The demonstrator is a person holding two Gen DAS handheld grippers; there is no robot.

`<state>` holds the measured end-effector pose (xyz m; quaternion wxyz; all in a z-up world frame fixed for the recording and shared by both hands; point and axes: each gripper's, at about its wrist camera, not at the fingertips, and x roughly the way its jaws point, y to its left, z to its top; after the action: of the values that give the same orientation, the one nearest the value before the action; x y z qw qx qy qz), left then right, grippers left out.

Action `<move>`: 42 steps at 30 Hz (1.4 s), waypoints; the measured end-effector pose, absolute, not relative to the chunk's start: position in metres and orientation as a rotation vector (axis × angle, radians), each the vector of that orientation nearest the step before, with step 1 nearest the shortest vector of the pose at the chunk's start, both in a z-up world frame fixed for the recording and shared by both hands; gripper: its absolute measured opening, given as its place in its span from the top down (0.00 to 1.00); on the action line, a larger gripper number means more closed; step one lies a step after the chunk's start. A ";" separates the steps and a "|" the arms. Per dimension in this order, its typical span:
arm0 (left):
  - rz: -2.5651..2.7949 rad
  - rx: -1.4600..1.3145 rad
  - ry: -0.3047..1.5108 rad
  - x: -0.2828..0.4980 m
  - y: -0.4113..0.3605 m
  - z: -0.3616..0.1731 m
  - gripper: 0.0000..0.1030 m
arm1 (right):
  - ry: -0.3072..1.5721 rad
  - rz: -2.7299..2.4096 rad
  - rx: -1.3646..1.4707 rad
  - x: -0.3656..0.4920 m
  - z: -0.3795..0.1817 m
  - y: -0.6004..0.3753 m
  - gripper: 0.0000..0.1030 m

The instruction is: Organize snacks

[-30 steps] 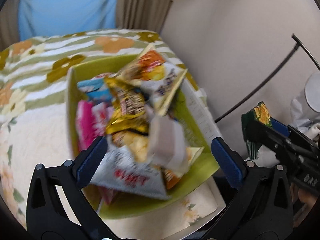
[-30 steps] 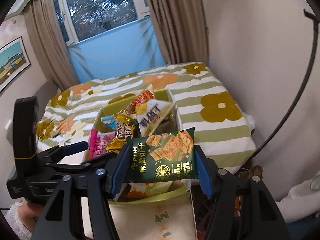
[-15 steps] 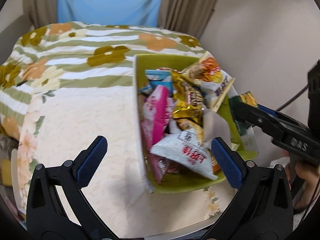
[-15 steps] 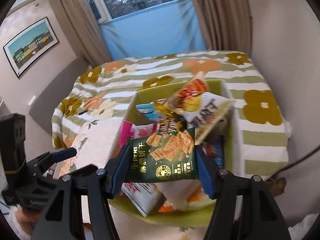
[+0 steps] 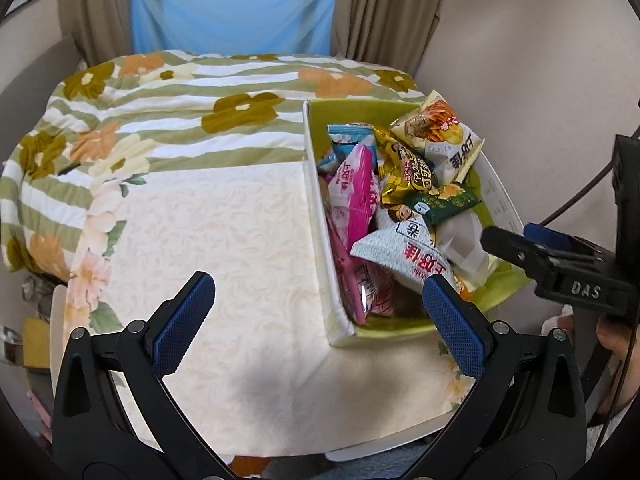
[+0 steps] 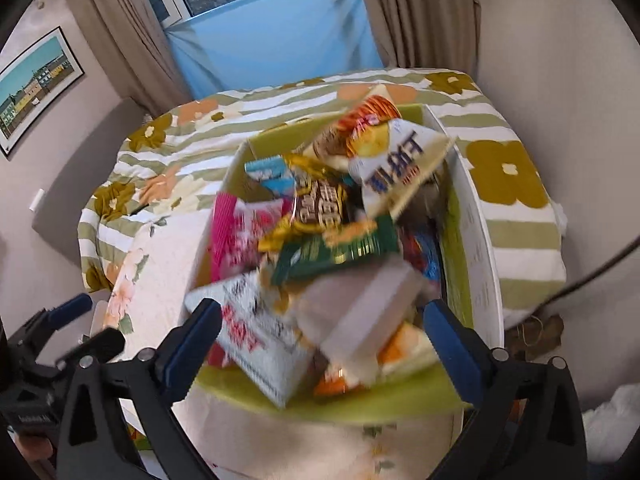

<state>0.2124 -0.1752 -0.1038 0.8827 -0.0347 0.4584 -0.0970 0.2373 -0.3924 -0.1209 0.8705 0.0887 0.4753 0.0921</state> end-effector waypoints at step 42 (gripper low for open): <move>-0.096 -0.013 0.586 0.042 -0.081 0.026 0.00 | 0.639 0.039 0.044 0.070 0.008 -0.308 0.02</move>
<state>0.0416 -0.0812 0.0259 0.9563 -0.0062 0.2886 -0.0475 0.0699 -0.3083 0.0077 0.9489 0.0215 0.3143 0.0192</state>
